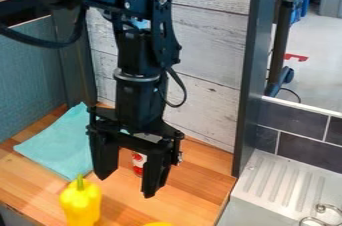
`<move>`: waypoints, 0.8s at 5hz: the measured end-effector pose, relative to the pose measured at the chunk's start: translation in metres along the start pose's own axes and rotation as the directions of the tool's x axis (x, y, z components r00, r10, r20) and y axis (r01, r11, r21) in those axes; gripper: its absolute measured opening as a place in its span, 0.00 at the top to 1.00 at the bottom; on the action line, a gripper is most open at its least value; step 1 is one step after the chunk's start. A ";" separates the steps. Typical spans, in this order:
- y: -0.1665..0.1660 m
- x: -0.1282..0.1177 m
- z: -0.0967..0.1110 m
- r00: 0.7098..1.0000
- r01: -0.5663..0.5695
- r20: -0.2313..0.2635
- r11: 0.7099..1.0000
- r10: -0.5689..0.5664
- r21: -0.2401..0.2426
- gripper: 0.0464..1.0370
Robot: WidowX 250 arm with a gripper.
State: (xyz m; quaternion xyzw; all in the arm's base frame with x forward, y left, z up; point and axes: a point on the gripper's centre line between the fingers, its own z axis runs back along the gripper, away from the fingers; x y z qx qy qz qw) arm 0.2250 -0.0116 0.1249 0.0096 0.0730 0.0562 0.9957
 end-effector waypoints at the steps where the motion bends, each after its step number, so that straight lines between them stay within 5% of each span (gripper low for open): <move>1: 0.000 -0.001 -0.004 1.000 0.003 -0.018 1.000 -0.003 0.003 0.04; 2: 0.004 0.002 -0.015 0.982 0.178 -0.077 0.983 -0.175 0.033 0.04; 4: 0.003 0.007 -0.039 0.891 0.426 -0.203 0.902 -0.407 0.062 0.04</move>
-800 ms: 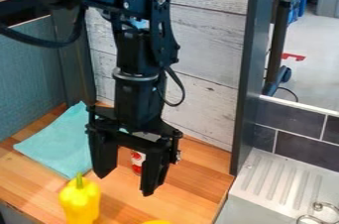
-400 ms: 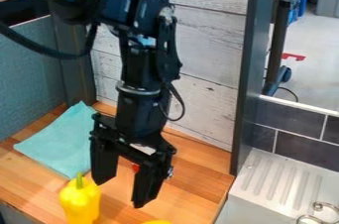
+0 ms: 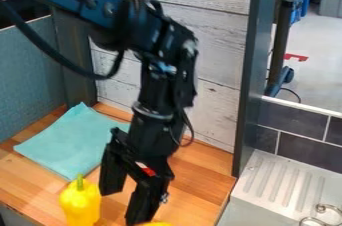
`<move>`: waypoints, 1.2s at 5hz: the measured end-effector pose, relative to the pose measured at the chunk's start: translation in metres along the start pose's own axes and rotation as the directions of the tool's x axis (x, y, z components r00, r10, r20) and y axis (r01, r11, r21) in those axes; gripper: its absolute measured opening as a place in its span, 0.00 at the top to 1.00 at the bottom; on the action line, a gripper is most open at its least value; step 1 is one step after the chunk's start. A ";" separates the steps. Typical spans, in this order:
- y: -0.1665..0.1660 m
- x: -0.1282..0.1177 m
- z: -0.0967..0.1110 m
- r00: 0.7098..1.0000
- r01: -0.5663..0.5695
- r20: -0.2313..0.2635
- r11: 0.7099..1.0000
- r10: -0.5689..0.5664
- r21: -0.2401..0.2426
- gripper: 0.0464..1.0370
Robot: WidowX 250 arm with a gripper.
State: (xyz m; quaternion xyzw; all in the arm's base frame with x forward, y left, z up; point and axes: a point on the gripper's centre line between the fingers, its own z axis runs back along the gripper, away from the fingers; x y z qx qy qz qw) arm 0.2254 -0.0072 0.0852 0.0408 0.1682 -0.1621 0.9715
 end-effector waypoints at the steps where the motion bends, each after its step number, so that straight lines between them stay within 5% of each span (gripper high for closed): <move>1: -0.005 0.017 -0.015 0.998 0.059 0.014 0.998 -0.060 0.013 0.04; 3: -0.017 0.039 -0.037 0.994 0.102 -0.047 0.993 -0.099 0.056 0.04; 6: -0.010 0.033 -0.052 0.994 0.091 -0.072 0.993 -0.085 0.078 0.04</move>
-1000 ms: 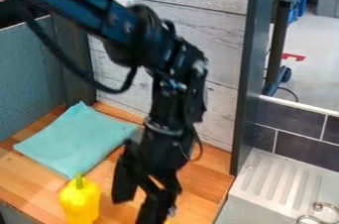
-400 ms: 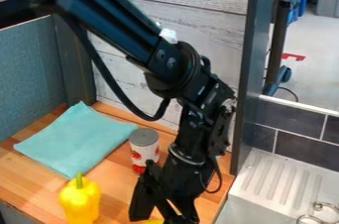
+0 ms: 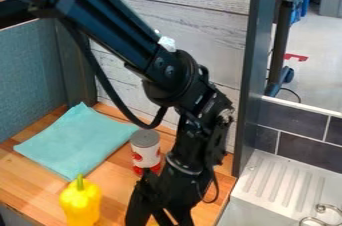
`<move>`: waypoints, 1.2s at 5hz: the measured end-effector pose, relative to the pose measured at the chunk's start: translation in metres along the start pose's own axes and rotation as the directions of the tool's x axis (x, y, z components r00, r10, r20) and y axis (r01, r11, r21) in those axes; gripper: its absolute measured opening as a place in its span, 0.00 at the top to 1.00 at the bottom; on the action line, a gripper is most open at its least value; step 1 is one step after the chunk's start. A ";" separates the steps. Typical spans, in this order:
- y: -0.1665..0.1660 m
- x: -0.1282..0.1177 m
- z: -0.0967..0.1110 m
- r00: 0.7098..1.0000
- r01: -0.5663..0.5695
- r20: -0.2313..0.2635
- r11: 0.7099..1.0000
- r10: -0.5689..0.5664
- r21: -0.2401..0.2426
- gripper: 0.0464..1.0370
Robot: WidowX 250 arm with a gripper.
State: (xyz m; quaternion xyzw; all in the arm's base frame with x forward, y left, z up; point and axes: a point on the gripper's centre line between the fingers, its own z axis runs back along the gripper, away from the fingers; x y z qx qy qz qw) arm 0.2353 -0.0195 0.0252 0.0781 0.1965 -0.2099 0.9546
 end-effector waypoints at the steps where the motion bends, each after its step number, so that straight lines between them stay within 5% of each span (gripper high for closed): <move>1: 0.002 -0.005 -0.011 1.000 -0.016 0.009 1.000 0.016 -0.002 0.04; 3: 0.011 -0.002 -0.014 0.996 -0.052 0.077 0.999 0.051 0.008 0.04; 4: 0.004 0.005 -0.027 0.978 -0.127 0.161 0.990 0.136 -0.068 0.09; 5: 0.004 0.008 -0.026 0.929 -0.209 0.280 0.967 0.244 -0.148 0.36; 6: 0.000 0.005 -0.025 0.906 -0.239 0.308 0.952 0.289 -0.191 0.44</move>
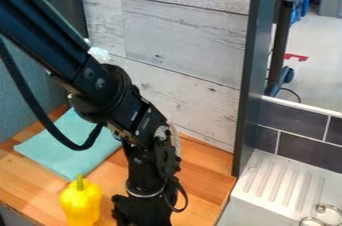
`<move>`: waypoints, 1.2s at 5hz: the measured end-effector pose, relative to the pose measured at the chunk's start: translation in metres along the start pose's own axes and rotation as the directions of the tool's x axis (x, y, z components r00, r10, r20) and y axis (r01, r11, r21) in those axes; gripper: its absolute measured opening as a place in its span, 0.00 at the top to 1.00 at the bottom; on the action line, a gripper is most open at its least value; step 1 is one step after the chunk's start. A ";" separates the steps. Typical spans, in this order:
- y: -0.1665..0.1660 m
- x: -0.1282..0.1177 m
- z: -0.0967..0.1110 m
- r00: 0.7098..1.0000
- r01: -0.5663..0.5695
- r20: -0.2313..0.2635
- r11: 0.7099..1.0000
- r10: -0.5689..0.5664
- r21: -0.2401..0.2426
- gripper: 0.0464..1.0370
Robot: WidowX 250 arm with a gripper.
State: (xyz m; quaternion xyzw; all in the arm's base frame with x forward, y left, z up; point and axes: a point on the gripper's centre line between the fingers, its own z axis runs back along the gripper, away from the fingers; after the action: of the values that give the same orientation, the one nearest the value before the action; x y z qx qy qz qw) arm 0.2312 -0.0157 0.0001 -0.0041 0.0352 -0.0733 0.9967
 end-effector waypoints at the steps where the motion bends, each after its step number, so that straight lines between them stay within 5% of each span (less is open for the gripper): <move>1: 0.000 -0.002 0.026 0.997 -0.076 0.034 0.997 0.076 0.000 0.44; 3: 0.017 0.033 0.065 0.966 -0.259 0.029 0.962 0.257 0.089 0.44; 5: 0.040 0.070 0.038 0.926 -0.360 -0.055 0.918 0.373 0.168 0.44; 6: 0.046 0.087 0.019 0.899 -0.416 -0.072 0.894 0.432 0.169 0.44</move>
State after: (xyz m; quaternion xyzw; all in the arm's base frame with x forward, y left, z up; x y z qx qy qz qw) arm 0.3249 0.0175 0.0122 0.0824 0.0833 0.1432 0.9827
